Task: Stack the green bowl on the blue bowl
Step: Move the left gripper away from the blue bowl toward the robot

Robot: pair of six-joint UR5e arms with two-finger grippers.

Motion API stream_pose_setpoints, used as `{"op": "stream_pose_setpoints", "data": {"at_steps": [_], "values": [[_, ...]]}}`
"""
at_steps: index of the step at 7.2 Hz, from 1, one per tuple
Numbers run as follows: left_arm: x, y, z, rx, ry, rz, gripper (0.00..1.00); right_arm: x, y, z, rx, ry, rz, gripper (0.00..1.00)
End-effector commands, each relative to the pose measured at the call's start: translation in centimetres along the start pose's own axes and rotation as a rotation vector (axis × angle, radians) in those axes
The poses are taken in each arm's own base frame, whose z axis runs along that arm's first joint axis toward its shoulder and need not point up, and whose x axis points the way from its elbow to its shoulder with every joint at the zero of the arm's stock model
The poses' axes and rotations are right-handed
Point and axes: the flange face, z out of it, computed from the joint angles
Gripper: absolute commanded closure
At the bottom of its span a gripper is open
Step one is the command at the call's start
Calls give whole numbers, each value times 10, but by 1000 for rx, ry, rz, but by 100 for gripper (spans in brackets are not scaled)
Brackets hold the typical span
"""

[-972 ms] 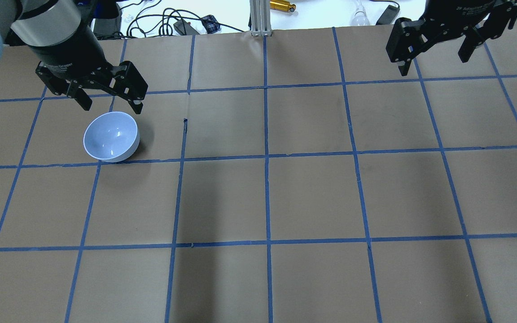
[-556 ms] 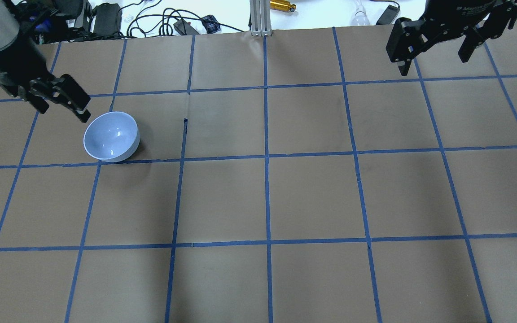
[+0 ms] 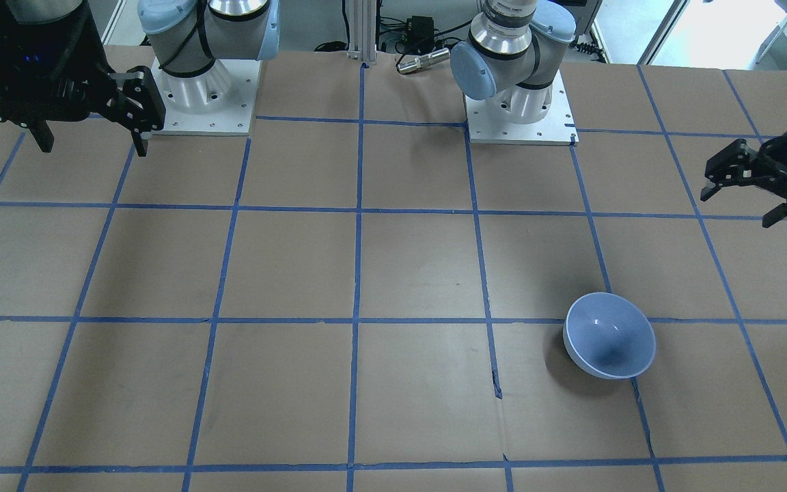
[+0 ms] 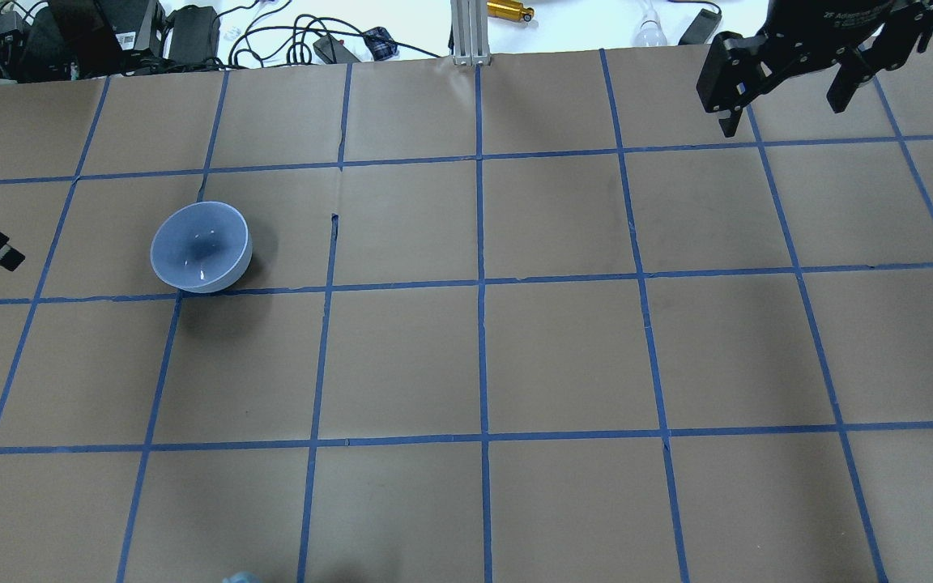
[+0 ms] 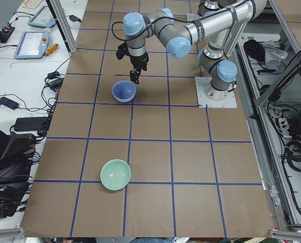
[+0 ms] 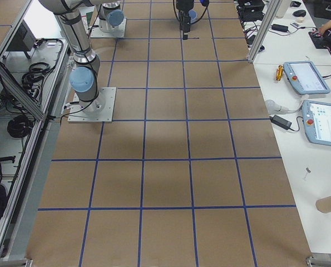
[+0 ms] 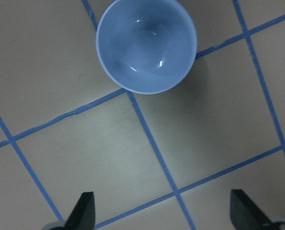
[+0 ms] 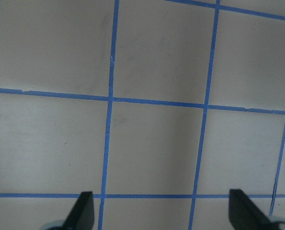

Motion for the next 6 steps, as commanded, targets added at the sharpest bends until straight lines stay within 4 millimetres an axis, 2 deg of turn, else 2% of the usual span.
{"op": "stream_pose_setpoints", "data": {"at_steps": [1,3,4,5,6], "values": [[-80,40,21,36,-90,142,0,0,0,0,0,0,0,0],[-151,79,39,59,-126,168,0,0,0,0,0,0,0,0],[-187,86,55,63,-114,225,0,0,0,0,0,0,0,0],[-213,87,67,52,-112,359,0,0,0,0,0,0,0,0],[-242,89,72,47,-125,425,0,0,0,0,0,0,0,0]]}}
